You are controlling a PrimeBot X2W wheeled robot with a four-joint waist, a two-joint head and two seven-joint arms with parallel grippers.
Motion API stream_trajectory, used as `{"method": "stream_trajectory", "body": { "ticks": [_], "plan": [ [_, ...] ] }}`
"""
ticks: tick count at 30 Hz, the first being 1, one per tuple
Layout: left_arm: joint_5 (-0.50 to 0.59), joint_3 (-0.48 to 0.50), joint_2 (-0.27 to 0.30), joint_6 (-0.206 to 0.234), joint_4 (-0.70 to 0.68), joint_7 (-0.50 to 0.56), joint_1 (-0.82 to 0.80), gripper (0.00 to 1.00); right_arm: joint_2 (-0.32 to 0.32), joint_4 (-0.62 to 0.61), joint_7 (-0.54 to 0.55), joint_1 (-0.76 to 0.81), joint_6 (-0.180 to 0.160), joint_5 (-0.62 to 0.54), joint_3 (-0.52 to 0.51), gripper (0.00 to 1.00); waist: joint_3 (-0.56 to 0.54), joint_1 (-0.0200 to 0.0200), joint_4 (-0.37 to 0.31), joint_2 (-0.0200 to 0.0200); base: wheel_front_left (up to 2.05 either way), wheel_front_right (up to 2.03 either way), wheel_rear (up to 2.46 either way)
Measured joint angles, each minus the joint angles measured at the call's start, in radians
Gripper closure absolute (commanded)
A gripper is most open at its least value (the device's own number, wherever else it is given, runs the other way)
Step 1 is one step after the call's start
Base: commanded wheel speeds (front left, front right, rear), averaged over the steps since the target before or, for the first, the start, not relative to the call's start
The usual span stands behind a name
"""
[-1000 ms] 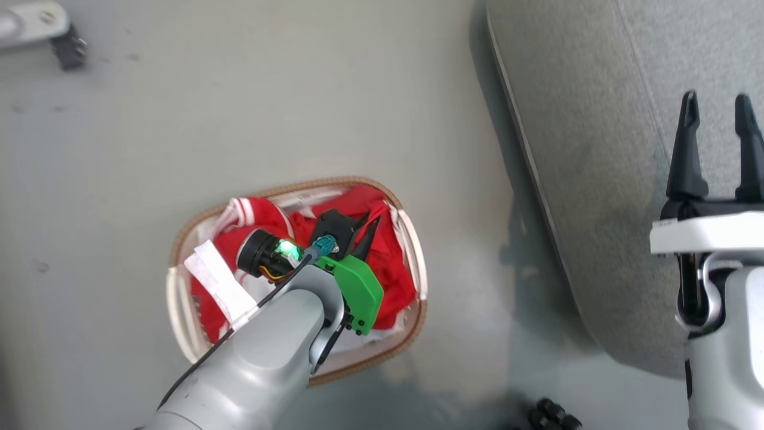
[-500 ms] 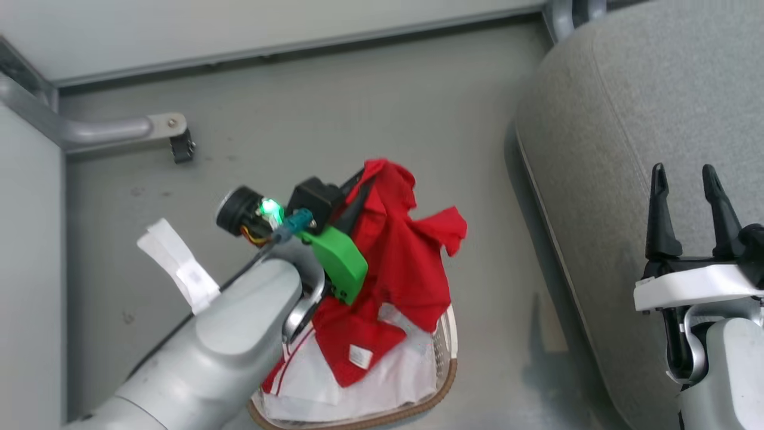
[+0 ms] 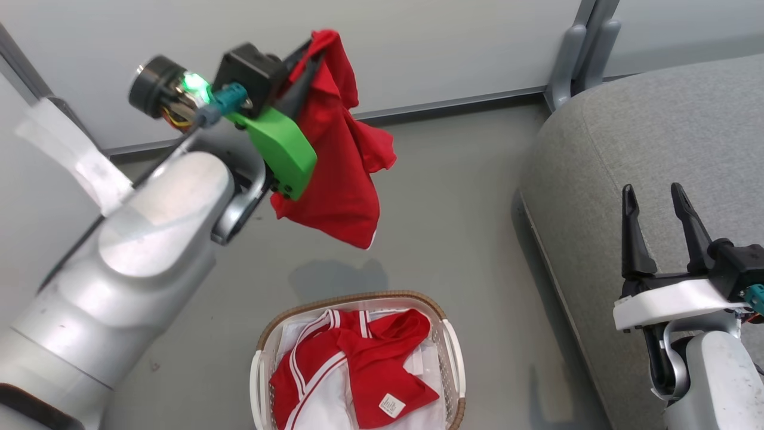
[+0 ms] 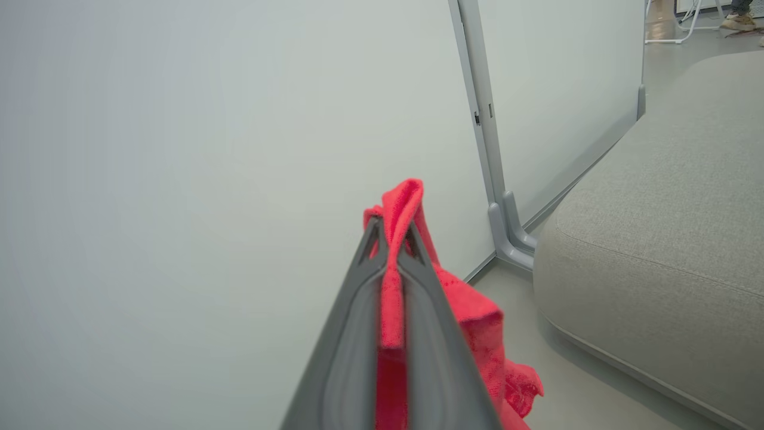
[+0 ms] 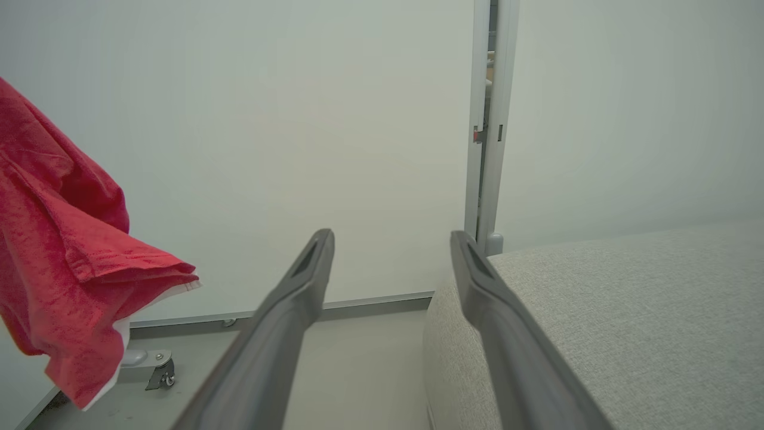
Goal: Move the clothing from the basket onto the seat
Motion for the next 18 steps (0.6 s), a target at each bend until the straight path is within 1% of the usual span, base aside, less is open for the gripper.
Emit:
{"method": "stream_trajectory", "body": {
  "ticks": [4, 10, 14, 18],
  "plan": [
    [-0.002, 0.016, 0.023, 0.003, -0.012, 0.029, -0.049, 1.0, 0.0, 0.002, 0.0, 0.001, 0.0, 0.005, 0.032, 0.0, -0.015, 0.0, -0.012, 0.0, 0.0, 0.0, 0.0],
    [-0.011, 0.027, 0.032, 0.003, -0.011, 0.053, -0.093, 1.0, -0.001, 0.008, 0.0, 0.002, 0.0, 0.016, 0.11, 0.0, -0.029, 0.0, -0.018, 0.0, 0.0, 0.0, 0.0],
    [-0.011, 0.022, 0.031, 0.001, -0.017, 0.063, -0.105, 1.0, 0.0, 0.011, 0.0, 0.004, 0.0, 0.012, 0.179, 0.0, -0.041, 0.0, -0.016, 0.0, 0.0, 0.0, 0.0],
    [-0.011, 0.012, 0.021, -0.006, -0.036, 0.073, -0.116, 1.0, 0.0, 0.02, 0.0, -0.003, 0.0, -0.022, 0.237, 0.0, -0.05, 0.0, -0.008, 0.0, 0.0, 0.0, 0.0]
  ]
}}
